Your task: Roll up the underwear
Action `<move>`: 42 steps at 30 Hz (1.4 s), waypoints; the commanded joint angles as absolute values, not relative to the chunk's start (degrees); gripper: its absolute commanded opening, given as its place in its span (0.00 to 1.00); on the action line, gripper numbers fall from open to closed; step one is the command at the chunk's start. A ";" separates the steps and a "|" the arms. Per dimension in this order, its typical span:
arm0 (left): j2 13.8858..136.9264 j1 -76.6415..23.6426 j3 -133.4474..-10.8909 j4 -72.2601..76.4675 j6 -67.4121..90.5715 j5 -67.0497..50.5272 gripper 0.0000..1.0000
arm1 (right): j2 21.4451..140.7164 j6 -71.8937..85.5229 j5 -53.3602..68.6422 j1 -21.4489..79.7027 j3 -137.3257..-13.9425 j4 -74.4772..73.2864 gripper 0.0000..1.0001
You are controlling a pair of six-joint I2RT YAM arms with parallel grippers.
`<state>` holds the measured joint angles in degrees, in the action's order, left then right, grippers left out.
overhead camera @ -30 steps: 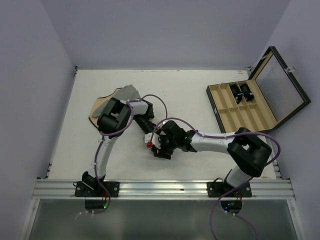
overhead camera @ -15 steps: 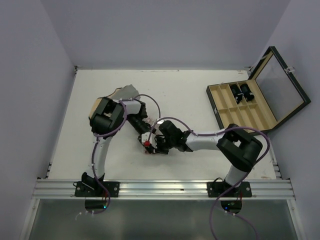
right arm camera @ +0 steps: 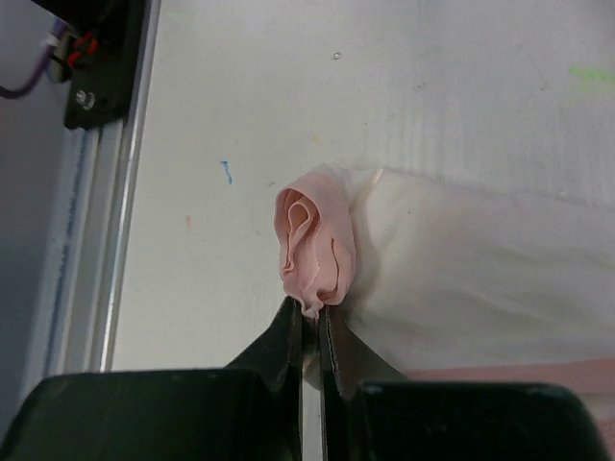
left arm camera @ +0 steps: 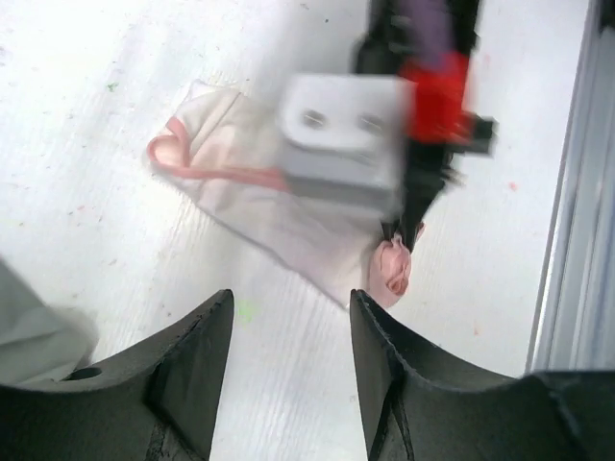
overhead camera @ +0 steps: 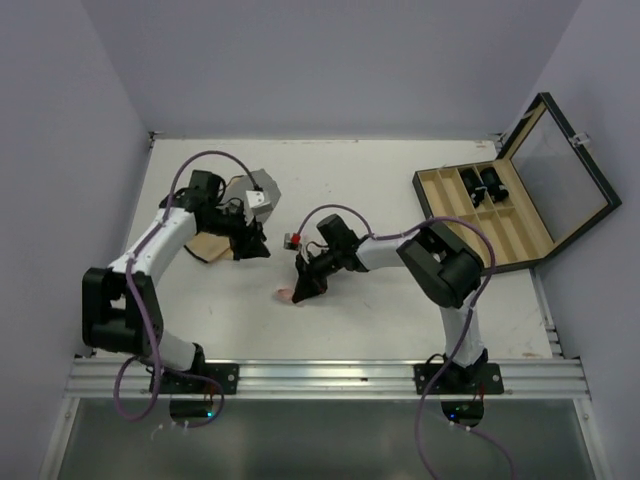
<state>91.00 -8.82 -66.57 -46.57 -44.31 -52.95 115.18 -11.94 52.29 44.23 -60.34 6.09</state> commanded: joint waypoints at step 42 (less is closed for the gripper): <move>86.47 -38.76 -38.58 -30.48 -61.80 -25.31 0.00 | 125.08 -10.09 56.52 34.46 -80.85 -22.92 0.53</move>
